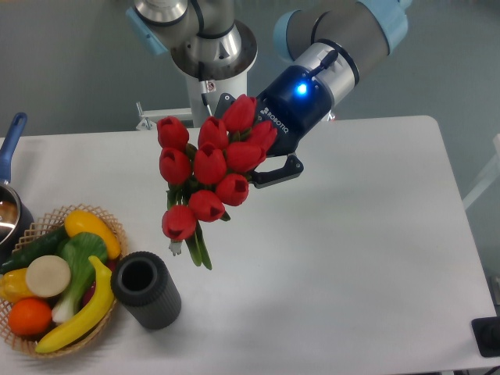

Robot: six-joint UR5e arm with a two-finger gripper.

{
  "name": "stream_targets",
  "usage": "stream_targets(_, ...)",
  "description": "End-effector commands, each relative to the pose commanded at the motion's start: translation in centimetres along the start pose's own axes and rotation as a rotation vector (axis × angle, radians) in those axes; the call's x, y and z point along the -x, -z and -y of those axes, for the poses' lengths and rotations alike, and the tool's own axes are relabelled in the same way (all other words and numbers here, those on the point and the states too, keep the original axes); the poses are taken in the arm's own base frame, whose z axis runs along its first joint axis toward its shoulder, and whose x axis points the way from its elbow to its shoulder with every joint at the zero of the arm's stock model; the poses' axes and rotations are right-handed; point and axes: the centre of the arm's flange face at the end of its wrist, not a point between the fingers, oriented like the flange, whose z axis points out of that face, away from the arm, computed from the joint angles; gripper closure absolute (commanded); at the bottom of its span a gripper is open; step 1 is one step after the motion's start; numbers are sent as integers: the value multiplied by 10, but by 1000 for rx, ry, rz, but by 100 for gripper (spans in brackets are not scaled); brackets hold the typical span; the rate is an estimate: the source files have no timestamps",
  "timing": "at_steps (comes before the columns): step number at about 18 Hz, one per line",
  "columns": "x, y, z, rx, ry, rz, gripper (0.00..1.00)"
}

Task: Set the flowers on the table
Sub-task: 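Carry the red tulip bunch in the gripper across the table, away from the basket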

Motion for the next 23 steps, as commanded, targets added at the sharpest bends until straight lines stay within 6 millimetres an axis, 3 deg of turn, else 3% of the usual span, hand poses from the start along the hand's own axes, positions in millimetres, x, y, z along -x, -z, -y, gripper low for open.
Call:
stream_targets(10,0,7,2,-3,2,12,65)
stream_targets(19,1,13,15,8,-29,42,65)
stream_targets(23,10,20,6,41,-25,96,65)
